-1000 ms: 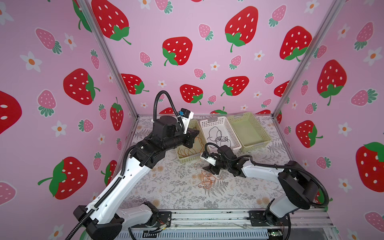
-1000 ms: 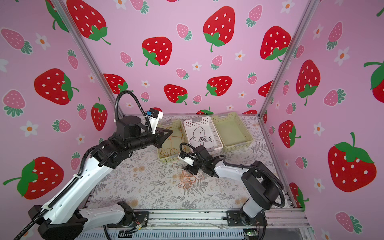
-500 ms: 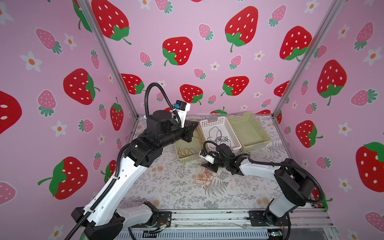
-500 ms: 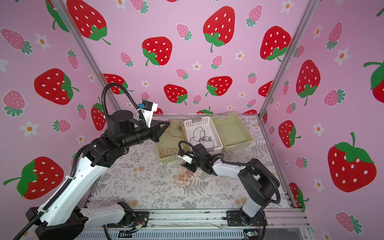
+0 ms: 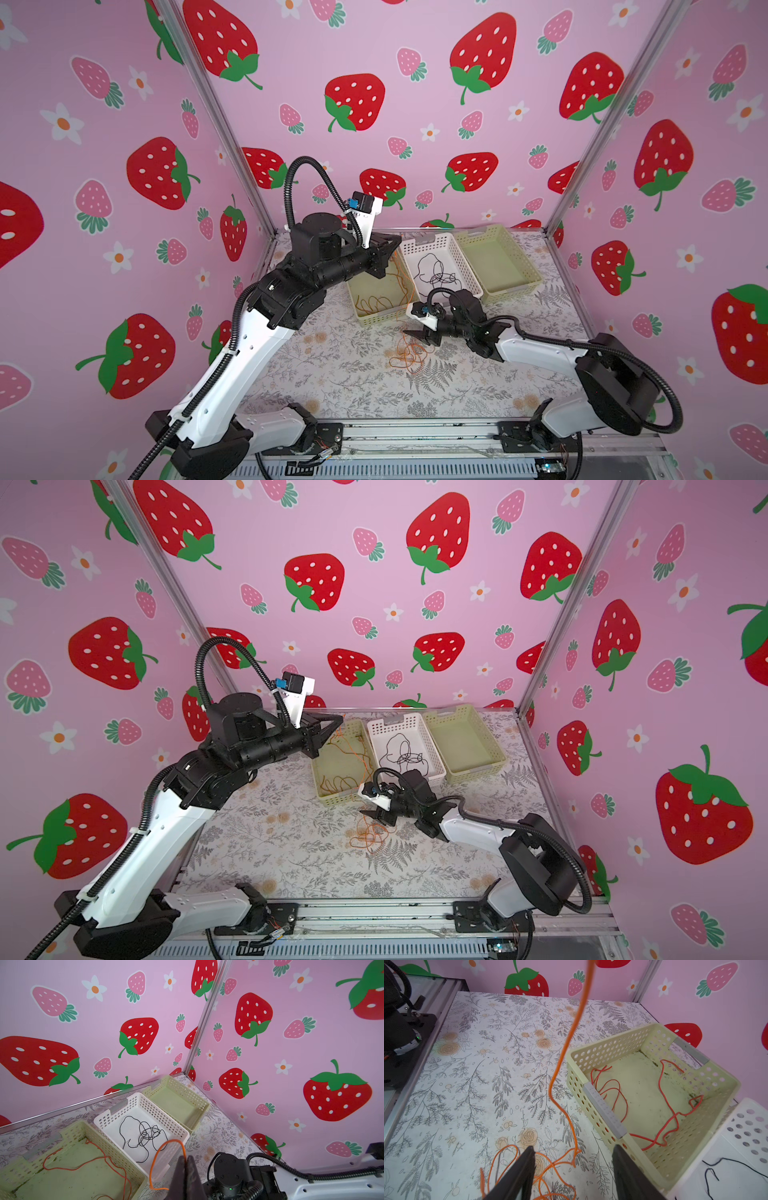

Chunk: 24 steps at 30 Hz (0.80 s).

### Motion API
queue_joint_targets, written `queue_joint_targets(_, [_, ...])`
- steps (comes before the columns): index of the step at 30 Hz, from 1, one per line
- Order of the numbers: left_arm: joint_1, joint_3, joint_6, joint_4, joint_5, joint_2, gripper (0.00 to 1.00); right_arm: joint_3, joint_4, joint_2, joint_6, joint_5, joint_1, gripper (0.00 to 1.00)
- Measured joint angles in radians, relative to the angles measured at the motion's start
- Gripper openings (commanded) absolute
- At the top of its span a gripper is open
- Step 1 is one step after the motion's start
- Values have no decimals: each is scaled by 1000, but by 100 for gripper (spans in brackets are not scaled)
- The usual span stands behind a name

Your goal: Untangle the cables

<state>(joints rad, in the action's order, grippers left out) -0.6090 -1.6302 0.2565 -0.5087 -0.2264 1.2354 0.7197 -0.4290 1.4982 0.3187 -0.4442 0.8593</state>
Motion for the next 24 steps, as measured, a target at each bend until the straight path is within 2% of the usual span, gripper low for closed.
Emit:
queue_joint_targets(2, [0, -2, 2, 3, -2, 3, 0, 26, -3, 39, 6, -10, 0, 51])
queue_joint_targets(6, [-1, -9, 2, 3, -1, 3, 0, 83, -1, 118, -3, 9, 0, 11])
queue_joint_targets(9, [0, -13, -4, 2, 20, -3, 0, 85, -4, 126, -28, 53, -5, 1])
queue_joint_targets(16, [50, 35, -24, -34, 149, -111, 0, -21, -9, -61, -36, 183, -50, 0])
queue_joint_targets(24, [259, 253, 2, -69, 224, -272, 0, -2, 104, -290, -28, 220, -131, 0])
